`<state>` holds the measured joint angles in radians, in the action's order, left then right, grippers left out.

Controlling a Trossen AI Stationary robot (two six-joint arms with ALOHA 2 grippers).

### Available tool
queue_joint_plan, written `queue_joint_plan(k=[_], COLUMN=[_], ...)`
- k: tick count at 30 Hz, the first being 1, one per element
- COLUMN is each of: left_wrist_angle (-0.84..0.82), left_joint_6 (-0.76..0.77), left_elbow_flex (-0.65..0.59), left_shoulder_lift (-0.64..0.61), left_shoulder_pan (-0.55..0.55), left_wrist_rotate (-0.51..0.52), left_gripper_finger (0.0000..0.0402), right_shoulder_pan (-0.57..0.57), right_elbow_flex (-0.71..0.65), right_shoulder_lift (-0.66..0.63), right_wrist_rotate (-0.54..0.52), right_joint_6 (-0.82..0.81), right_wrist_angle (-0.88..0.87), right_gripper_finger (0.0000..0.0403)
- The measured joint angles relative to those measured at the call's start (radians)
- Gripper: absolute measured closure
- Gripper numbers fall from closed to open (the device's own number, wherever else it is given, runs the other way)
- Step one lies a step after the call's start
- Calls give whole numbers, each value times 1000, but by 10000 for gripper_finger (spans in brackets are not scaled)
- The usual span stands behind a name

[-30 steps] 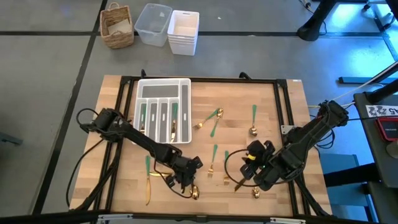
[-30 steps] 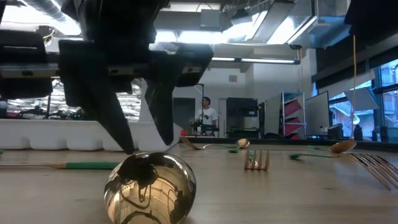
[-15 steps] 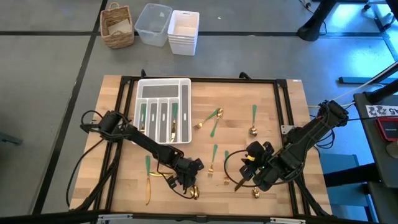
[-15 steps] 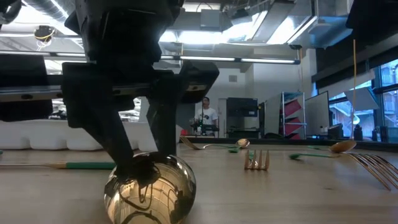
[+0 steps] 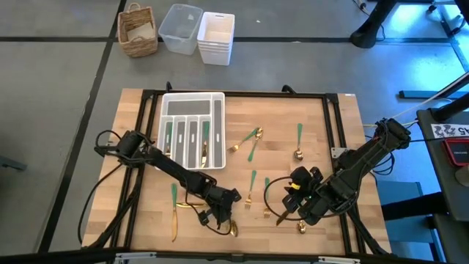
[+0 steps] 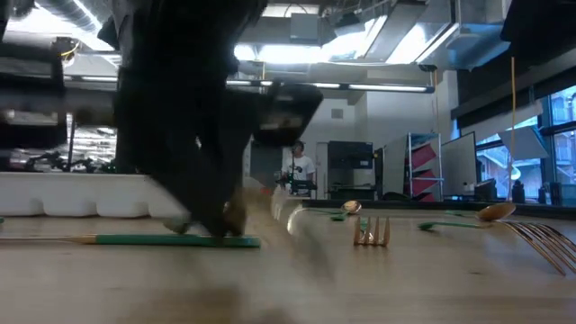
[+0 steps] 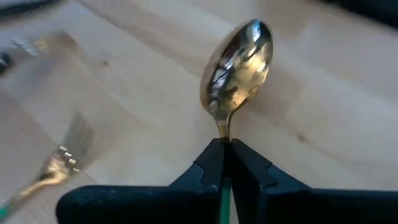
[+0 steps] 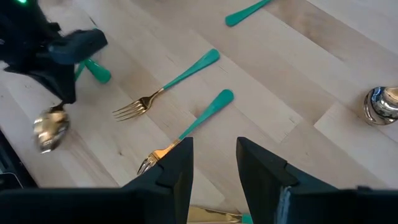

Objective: Sort silverware
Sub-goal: Put the green spoon into the white silverware tray

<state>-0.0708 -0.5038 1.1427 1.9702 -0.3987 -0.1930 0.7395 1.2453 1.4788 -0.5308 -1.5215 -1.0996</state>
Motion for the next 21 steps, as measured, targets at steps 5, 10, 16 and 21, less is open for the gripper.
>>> queue_joint_plan(k=[5,10,16,21], left_wrist_angle=[-8,-130,-527,-877], left_joint_6=[115,152,41,-33], left_elbow_flex=[0,1,2,2], left_shoulder_lift=[-85,-234,-447,-567], left_shoulder_pan=[25,73,157,276], left_wrist_rotate=[-5,-5,10,109], left_gripper_finger=[396,397,400,400], right_shoulder_pan=[0,0,0,0], right_elbow_flex=[5,7,7,7], right_shoulder_lift=[-7,-39,-55,-57], right_wrist_rotate=[0,-1,-6,-20], right_joint_6=[13,86,143,143], right_wrist_angle=[-2,-5,-29,-34], right_gripper_finger=[279,279,279,279])
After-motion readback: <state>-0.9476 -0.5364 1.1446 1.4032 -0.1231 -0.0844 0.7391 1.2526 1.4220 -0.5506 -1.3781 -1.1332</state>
